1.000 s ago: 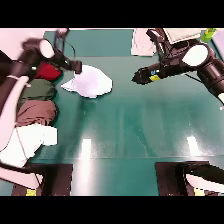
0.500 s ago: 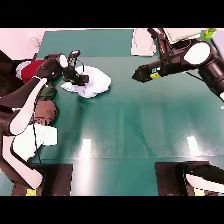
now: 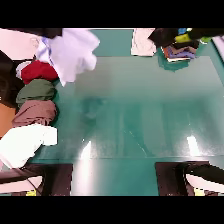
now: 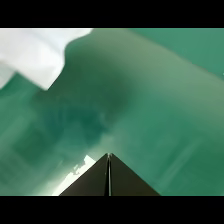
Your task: Fold the shirts.
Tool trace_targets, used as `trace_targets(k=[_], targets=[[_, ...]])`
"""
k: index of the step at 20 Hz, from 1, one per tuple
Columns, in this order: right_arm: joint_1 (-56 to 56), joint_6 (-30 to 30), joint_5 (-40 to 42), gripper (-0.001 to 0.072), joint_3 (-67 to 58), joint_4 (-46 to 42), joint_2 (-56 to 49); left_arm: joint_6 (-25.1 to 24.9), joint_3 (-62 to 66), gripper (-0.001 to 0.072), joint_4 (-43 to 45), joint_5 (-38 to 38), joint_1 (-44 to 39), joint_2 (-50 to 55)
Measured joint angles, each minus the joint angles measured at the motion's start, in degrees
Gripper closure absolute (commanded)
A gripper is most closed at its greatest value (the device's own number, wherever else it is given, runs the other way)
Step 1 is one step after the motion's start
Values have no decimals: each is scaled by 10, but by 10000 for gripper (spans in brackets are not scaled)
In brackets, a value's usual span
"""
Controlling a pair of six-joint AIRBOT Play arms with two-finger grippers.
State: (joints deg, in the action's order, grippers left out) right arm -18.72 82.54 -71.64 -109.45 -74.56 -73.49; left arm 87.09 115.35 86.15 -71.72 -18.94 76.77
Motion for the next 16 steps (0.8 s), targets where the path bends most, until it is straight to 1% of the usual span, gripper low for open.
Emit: trace_targets(k=[4, 8, 9, 10, 11, 14, 16], targets=[[0, 18, -7, 696, -43, -37, 0, -20, -33, 677, 0, -44, -81, -49], [0, 32, -10, 697, -54, -54, 0, -28, -141, 675, -3, -44, -151, -39], [0, 34, -10, 696, -56, -56, 0, -28, -170, 583, -12, -32, -164, -32], [0, 36, -10, 697, -57, -56, 0, -30, -200, 270, -23, -12, -175, -24], [0, 38, -10, 697, -57, -57, 0, -30, -223, 137, -38, 13, -183, -16], [0, 43, -16, 697, -58, -61, 1, -31, -262, 136, -61, 59, -183, -2], [0, 44, -26, 696, -58, -62, 1, -31, -275, 134, -56, 54, -153, 0]])
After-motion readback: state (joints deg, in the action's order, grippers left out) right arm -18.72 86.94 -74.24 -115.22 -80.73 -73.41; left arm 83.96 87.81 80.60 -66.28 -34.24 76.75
